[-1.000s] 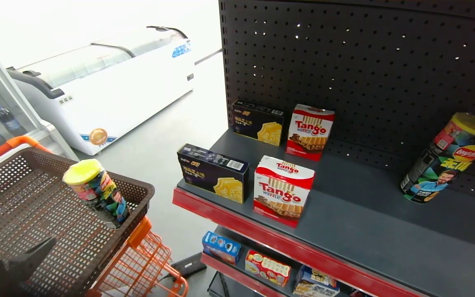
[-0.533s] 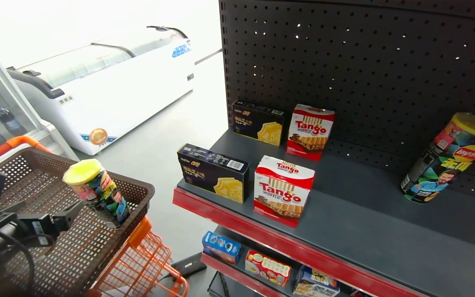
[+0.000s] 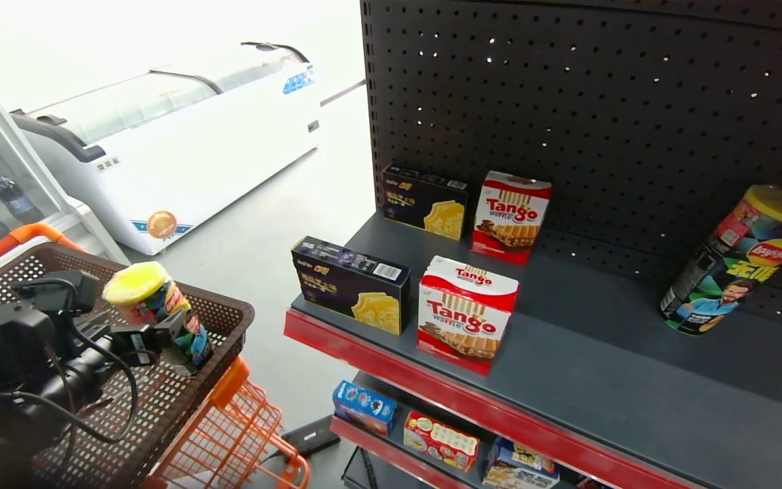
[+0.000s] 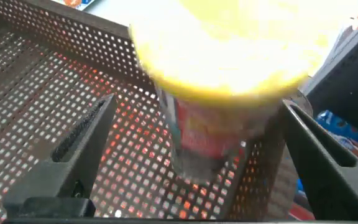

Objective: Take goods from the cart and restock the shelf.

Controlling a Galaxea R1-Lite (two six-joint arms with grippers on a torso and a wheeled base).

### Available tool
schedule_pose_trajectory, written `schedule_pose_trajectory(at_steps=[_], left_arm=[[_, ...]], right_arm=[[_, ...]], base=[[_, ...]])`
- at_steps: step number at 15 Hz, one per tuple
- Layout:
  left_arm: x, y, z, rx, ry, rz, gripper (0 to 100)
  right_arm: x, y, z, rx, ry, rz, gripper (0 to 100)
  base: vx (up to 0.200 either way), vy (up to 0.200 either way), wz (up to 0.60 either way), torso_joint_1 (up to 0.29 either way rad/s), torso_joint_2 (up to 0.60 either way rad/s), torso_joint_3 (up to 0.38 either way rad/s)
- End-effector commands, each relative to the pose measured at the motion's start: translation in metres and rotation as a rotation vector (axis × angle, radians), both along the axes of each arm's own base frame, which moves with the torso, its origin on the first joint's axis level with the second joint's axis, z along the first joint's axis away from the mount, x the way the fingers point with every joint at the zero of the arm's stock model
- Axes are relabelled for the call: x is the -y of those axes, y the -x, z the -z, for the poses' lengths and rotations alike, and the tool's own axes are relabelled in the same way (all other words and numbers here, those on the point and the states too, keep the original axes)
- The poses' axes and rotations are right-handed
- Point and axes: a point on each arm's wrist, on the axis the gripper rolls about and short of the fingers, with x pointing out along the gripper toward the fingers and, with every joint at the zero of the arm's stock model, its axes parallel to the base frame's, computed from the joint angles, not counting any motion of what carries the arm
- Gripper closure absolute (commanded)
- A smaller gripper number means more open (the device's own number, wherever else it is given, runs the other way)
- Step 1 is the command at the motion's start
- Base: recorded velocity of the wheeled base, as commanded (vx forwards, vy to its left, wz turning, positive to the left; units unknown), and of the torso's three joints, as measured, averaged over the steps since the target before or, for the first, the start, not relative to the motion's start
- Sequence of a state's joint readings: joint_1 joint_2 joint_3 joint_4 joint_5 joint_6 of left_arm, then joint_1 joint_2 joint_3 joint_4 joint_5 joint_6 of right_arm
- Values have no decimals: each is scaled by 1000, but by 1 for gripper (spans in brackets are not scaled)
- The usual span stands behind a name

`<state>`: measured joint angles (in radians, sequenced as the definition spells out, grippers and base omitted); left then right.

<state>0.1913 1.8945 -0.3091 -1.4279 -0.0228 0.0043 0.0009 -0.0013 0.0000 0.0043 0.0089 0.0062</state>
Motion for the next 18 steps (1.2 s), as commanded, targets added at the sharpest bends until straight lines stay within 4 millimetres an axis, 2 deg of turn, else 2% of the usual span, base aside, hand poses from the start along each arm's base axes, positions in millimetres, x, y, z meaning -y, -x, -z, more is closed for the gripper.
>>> schedule_pose_trajectory(at_steps=[1, 4, 6, 7, 15, 18], left_arm=[[-4, -23, 24, -44, 8, 0, 0], [-8, -45, 30, -22, 4, 1, 0], [-9, -49, 33, -17, 3, 0, 0], [-9, -49, 33, -17, 3, 0, 100], [-5, -59, 22, 63, -14, 18, 100], [6, -47, -36, 200, -38, 60, 100]], right_arm=[[0, 0, 0, -2, 0, -1, 0], [0, 0, 0, -2, 0, -1, 0], [0, 0, 0, -2, 0, -1, 0], [0, 0, 0, -2, 0, -1, 0], [0, 0, 0, -2, 0, -1, 0], [0, 0, 0, -2, 0, 1, 0]], base=[[0, 0, 0, 0, 0, 0], [0, 0, 0, 0, 0, 0], [0, 0, 0, 0, 0, 0], [0, 0, 0, 0, 0, 0], [0, 0, 0, 0, 0, 0], [0, 0, 0, 0, 0, 0]])
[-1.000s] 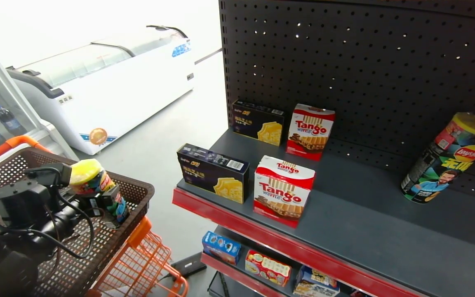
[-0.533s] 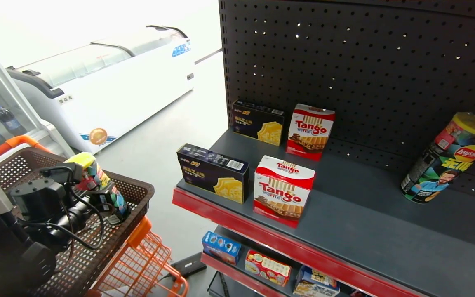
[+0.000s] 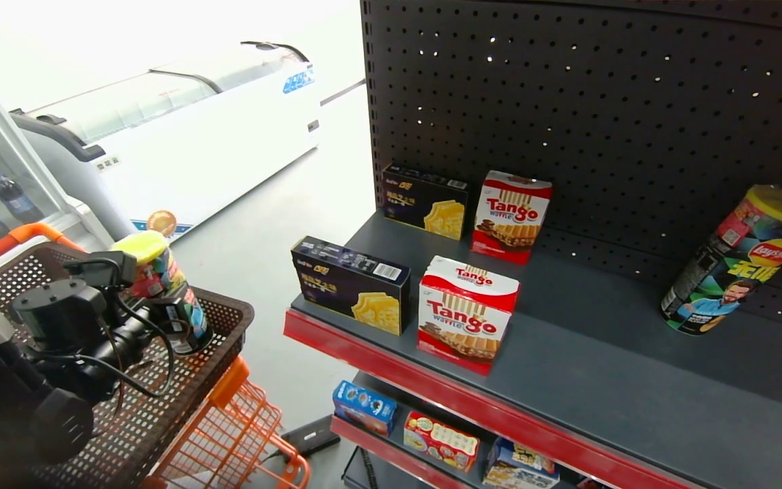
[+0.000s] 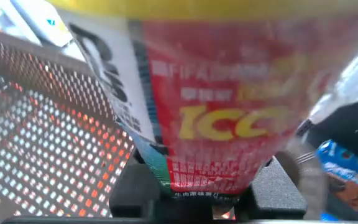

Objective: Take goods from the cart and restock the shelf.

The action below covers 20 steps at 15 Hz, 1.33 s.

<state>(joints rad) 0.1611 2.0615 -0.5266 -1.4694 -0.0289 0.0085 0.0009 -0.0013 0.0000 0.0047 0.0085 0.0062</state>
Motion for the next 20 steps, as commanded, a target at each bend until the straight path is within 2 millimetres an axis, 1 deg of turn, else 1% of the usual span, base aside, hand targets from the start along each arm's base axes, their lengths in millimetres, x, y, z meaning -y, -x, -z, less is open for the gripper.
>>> schedule_pose_trajectory(at_steps=[1, 2, 3, 5, 6, 7, 8, 9, 10, 11, 12, 13, 14, 15, 17, 18, 20], left_arm=[[11, 14, -53, 109, -17, 34, 100], [13, 20, -63, 103, -16, 40, 100], [22, 34, -83, 120, -14, 78, 100], [26, 35, -102, 187, -24, 92, 100], [35, 44, -120, 242, -28, 127, 100], [42, 49, -125, 247, -26, 161, 100], [56, 60, -135, 240, -15, 219, 100], [58, 63, -139, 237, -11, 230, 100], [63, 77, -141, 191, -2, 268, 100], [66, 84, -140, 184, -1, 290, 100], [73, 102, -147, 202, 0, 380, 100], [77, 109, -150, 198, 0, 454, 100], [88, 119, -146, 137, 10, 657, 100], [91, 124, -147, 124, 12, 713, 100], [100, 128, -146, 119, 14, 767, 100], [107, 132, -139, 98, 20, 804, 100], [107, 136, -130, 68, 7, 816, 100]], right_arm=[[0, 0, 0, -1, 0, 0, 0], [0, 0, 0, -1, 0, 0, 0], [0, 0, 0, -1, 0, -1, 0], [0, 0, 0, -1, 0, -1, 0], [0, 0, 0, -1, 0, -1, 0], [0, 0, 0, -1, 0, -1, 0], [0, 0, 0, -1, 0, -1, 0], [0, 0, 0, -1, 0, -1, 0], [0, 0, 0, -1, 0, 0, 0], [0, 0, 0, -1, 0, 0, 0], [0, 0, 0, -1, 0, 0, 0], [0, 0, 0, -1, 0, -1, 0], [0, 0, 0, -1, 0, 0, 0], [0, 0, 0, -1, 0, -1, 0], [0, 0, 0, -1, 0, -1, 0], [0, 0, 0, -1, 0, -1, 0], [0, 0, 0, -1, 0, 0, 0]], base=[[0, 0, 0, 0, 0, 0], [0, 0, 0, 0, 0, 0], [0, 0, 0, 0, 0, 0], [0, 0, 0, 0, 0, 0], [0, 0, 0, 0, 0, 0], [0, 0, 0, 0, 0, 0], [0, 0, 0, 0, 0, 0], [0, 0, 0, 0, 0, 0], [0, 0, 0, 0, 0, 0], [0, 0, 0, 0, 0, 0], [0, 0, 0, 0, 0, 0], [0, 0, 0, 0, 0, 0], [0, 0, 0, 0, 0, 0], [0, 0, 0, 0, 0, 0], [0, 0, 0, 0, 0, 0], [0, 0, 0, 0, 0, 0], [0, 0, 0, 0, 0, 0]])
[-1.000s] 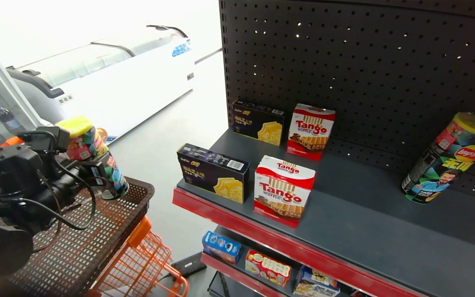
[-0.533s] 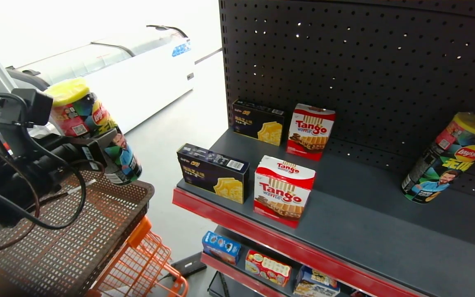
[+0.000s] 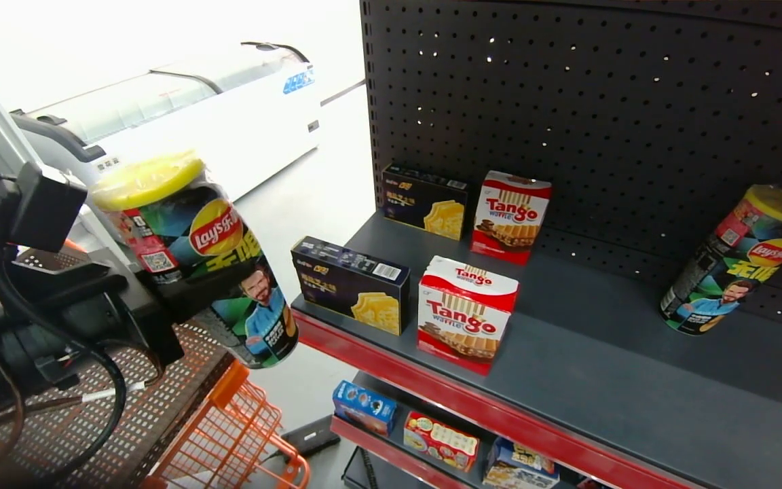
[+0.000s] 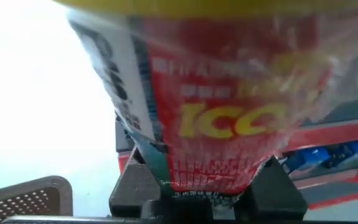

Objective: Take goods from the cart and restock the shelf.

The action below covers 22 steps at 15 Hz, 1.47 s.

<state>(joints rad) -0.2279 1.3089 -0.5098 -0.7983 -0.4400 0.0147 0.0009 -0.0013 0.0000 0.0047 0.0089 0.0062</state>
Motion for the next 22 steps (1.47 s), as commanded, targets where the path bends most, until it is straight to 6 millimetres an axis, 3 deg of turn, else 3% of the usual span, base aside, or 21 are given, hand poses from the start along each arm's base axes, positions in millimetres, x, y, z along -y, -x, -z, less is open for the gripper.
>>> schedule_pose_trajectory(at_steps=[1, 7, 19, 22], left_arm=[[4, 7, 0, 12, -2, 32, 100], [31, 15, -7, 39, 9, 252, 100], [43, 27, -1, -5, -3, 461, 100], [54, 35, -1, -11, -5, 533, 100]], right_arm=[[0, 0, 0, -1, 0, -1, 0], [0, 0, 0, -1, 0, -1, 0], [0, 0, 0, -1, 3, -4, 0], [0, 0, 0, -1, 3, -6, 0]], base=[[0, 0, 0, 0, 0, 0], [0, 0, 0, 0, 0, 0], [0, 0, 0, 0, 0, 0], [0, 0, 0, 0, 0, 0]])
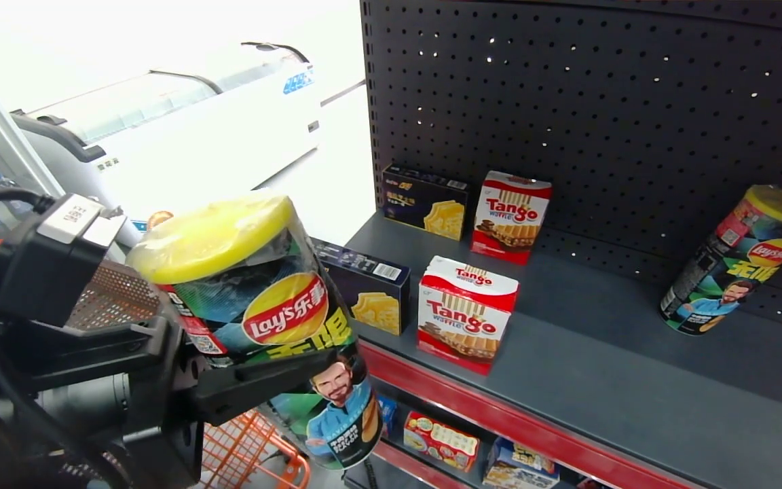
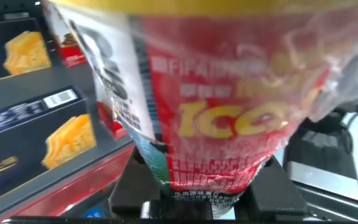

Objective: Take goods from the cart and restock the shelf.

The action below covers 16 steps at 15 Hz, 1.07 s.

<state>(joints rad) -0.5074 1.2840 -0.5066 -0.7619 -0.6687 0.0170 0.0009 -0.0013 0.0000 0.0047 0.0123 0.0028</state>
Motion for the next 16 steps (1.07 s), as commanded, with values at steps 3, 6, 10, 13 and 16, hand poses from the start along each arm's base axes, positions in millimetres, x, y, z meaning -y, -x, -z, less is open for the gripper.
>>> schedule_pose_trajectory(at_steps=[3, 6, 10, 13, 16], left_arm=[[5, 3, 0, 1, 1, 36, 100], [6, 4, 0, 0, 0, 39, 100], [6, 4, 0, 0, 0, 40, 100], [5, 4, 0, 1, 1, 40, 100], [5, 4, 0, 1, 1, 39, 100]], right_arm=[[0, 0, 0, -1, 0, -1, 0], [0, 0, 0, -1, 0, -2, 0], [0, 0, 0, -1, 0, -1, 0], [0, 0, 0, -1, 0, -2, 0], [0, 0, 0, -1, 0, -2, 0]], base=[[0, 0, 0, 0, 0, 0], [0, 0, -400, 0, 3, 2], [0, 0, -600, 4, 1, 6], [0, 0, -600, 1, 1, 5], [0, 0, -600, 1, -2, 2]])
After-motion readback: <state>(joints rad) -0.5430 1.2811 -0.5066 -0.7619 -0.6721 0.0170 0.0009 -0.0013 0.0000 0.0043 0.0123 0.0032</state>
